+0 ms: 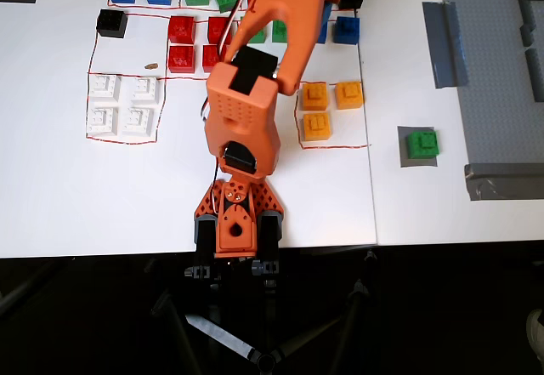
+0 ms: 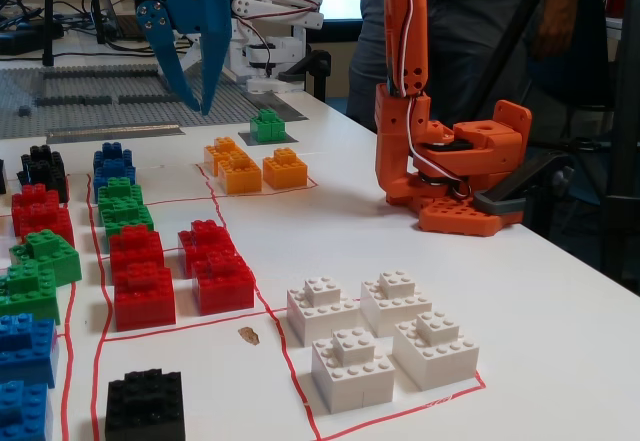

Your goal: Grab the block and put it in the grey marker

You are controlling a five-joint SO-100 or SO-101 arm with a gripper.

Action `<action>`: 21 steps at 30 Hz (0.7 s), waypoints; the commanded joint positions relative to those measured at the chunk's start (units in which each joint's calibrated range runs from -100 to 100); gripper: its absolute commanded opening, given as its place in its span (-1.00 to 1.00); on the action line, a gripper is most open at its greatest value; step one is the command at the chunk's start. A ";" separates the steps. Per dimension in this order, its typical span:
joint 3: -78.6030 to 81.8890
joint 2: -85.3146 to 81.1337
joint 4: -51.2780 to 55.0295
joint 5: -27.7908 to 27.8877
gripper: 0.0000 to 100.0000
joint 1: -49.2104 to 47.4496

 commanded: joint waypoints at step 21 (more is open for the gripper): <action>2.44 -13.63 -2.55 -13.19 -1.00 -25.17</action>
